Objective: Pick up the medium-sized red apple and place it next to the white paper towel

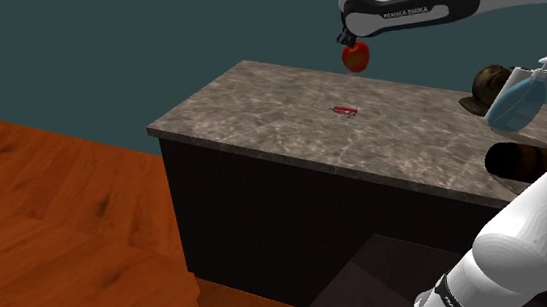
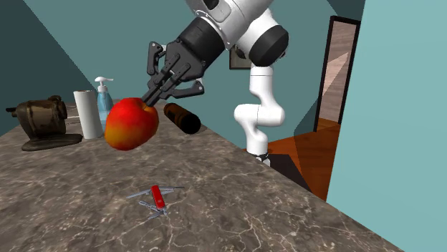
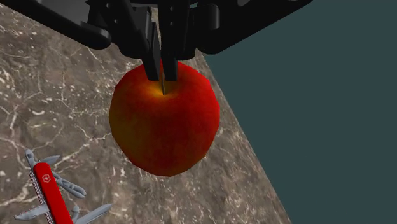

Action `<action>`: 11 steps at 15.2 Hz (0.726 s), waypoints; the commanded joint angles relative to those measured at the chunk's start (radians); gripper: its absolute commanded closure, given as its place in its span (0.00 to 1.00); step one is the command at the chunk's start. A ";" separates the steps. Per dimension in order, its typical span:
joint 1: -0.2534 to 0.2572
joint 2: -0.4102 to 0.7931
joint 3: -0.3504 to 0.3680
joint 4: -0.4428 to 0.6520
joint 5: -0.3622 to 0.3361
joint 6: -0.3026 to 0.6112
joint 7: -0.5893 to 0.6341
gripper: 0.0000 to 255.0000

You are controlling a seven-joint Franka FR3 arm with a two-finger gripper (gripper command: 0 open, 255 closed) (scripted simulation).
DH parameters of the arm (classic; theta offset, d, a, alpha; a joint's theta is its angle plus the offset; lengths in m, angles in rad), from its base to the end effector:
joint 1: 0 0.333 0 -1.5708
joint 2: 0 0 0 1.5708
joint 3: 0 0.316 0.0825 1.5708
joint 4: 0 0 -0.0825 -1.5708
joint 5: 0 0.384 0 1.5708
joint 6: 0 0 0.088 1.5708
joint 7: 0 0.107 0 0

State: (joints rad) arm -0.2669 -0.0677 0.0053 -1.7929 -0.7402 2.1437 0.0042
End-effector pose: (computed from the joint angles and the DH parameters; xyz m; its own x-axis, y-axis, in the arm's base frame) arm 0.5516 -0.1771 0.6252 0.9557 0.1195 0.2689 -0.0947 -0.7403 0.6655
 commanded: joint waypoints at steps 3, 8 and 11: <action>0.002 0.005 0.001 0.056 0.020 -0.040 -0.037 1.00; 0.006 0.015 0.004 0.129 0.041 -0.093 -0.079 1.00; 0.008 0.024 0.006 0.177 0.052 -0.125 -0.104 1.00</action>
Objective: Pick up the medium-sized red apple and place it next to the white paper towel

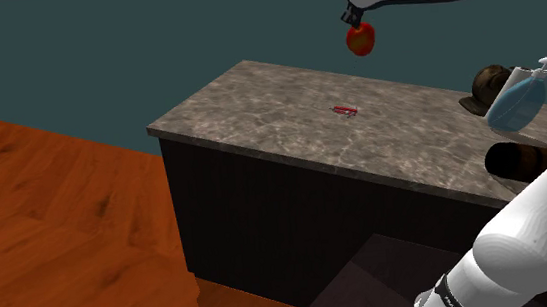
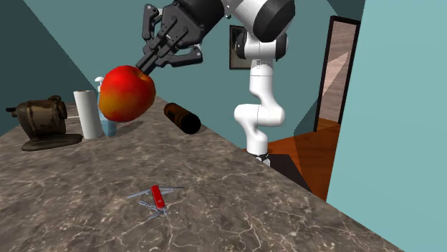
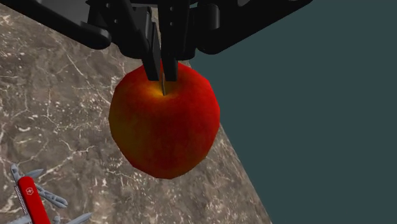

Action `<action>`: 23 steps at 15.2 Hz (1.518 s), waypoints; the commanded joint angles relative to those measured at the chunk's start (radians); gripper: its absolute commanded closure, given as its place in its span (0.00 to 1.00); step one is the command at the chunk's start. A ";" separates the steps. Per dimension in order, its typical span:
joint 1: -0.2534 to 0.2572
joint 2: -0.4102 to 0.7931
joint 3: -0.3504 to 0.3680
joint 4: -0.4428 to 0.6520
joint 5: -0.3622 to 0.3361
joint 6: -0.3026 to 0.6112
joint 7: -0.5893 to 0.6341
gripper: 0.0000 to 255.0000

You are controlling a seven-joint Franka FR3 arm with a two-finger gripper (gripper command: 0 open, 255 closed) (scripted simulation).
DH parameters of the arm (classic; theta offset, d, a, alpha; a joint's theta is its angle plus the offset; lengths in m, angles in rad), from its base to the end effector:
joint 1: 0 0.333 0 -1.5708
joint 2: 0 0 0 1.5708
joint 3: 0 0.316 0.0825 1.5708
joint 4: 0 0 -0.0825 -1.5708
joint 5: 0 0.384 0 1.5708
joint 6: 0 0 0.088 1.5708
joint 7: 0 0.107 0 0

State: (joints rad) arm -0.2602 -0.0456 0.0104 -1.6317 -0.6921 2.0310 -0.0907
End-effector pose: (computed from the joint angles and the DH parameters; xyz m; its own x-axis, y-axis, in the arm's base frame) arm 0.5520 -0.1781 0.6834 0.9557 0.1196 0.2689 -0.0946 -0.7403 0.6655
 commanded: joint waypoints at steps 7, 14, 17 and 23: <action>0.005 0.032 0.005 0.141 0.026 -0.092 -0.066 1.00; -0.028 -0.002 -0.029 0.143 0.062 -0.079 -0.147 1.00; -0.061 -0.048 -0.069 0.082 0.088 -0.026 -0.202 1.00; -0.116 -0.110 -0.160 0.000 0.144 0.071 -0.328 1.00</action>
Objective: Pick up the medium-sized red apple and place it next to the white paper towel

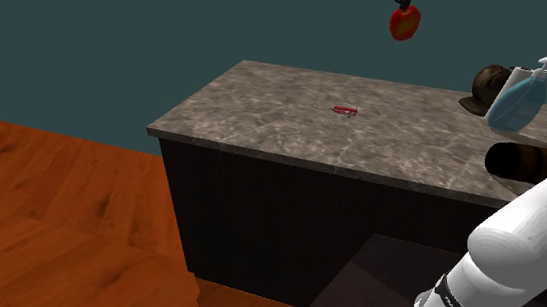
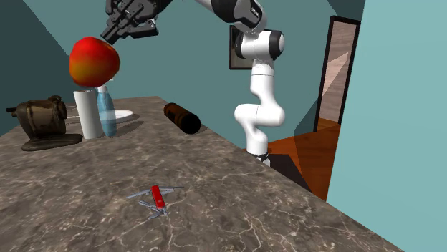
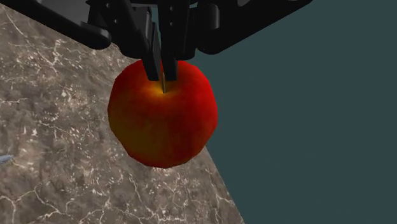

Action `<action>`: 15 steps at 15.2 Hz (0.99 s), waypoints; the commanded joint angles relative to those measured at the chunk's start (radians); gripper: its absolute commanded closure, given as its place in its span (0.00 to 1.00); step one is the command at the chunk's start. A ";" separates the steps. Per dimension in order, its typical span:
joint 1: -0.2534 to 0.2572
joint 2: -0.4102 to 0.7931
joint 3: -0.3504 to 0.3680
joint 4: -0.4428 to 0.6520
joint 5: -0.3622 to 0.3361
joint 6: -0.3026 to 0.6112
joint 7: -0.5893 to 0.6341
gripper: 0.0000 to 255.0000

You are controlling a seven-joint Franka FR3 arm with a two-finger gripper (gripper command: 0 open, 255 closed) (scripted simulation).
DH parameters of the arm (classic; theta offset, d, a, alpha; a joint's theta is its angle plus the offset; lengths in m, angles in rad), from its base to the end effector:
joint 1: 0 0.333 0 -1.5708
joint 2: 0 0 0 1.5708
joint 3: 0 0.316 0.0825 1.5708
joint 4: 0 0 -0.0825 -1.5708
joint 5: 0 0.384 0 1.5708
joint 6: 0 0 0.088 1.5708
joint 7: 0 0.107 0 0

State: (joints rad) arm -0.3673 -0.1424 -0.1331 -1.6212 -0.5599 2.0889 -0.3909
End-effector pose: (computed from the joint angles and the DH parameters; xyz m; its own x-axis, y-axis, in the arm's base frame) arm 0.4621 -0.2906 0.7439 0.9561 0.1178 0.2683 -0.0954 -0.7405 0.6653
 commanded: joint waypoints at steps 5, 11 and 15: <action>-0.050 -0.035 -0.098 -0.043 0.069 0.082 -0.147 1.00; -0.090 -0.025 -0.206 -0.041 0.161 0.150 -0.309 1.00; -0.115 0.005 -0.281 -0.014 0.246 0.185 -0.432 1.00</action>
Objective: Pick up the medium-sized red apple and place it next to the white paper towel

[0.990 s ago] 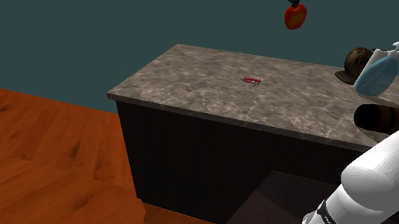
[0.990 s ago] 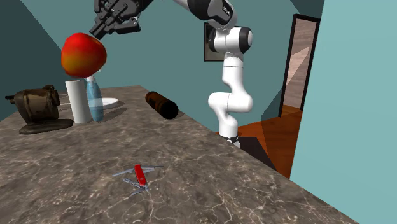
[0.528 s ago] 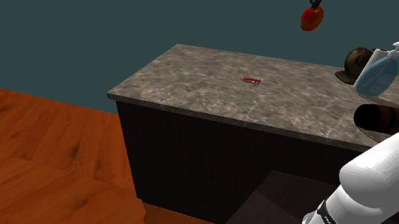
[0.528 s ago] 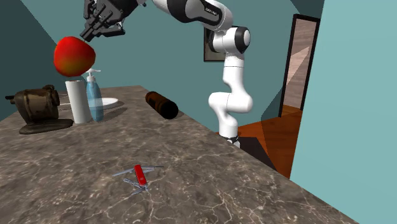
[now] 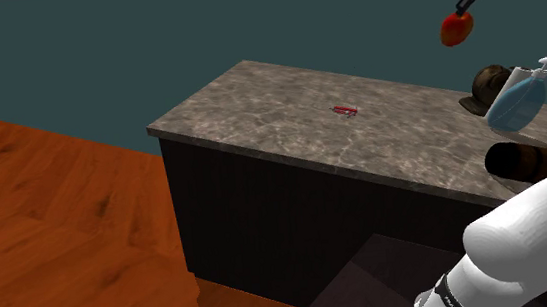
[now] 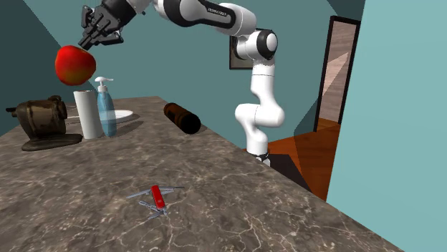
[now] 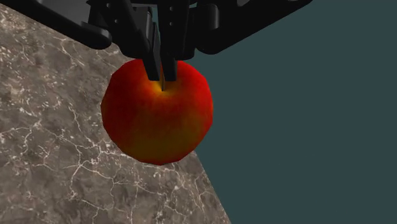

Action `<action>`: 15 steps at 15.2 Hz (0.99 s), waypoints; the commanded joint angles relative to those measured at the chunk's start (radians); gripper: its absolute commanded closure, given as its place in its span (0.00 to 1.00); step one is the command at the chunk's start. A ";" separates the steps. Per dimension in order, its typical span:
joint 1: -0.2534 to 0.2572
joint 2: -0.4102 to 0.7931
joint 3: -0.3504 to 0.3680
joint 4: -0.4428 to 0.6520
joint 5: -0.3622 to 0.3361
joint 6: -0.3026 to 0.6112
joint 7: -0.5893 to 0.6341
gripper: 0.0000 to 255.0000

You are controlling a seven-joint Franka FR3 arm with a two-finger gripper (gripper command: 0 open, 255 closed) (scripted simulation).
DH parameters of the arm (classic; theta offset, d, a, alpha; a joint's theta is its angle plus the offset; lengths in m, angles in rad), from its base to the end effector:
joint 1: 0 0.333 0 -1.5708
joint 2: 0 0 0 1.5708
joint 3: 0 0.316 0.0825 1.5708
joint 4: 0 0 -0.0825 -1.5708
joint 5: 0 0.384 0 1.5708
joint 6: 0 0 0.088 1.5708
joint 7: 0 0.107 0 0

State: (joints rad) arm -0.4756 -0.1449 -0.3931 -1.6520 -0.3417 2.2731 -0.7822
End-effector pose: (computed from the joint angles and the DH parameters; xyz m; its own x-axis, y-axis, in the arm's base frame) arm 0.3370 -0.4433 0.7426 0.9560 0.1178 0.2687 -0.0955 -0.7411 0.6646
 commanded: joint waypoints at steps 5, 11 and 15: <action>-0.041 0.075 -0.118 0.081 0.170 0.027 -0.213 1.00; -0.074 0.118 -0.168 0.083 0.266 0.072 -0.319 1.00; -0.073 0.101 -0.165 0.011 0.247 0.129 -0.305 1.00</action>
State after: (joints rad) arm -0.5491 -0.0356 -0.5598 -1.6188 -0.0864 2.3863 -1.0931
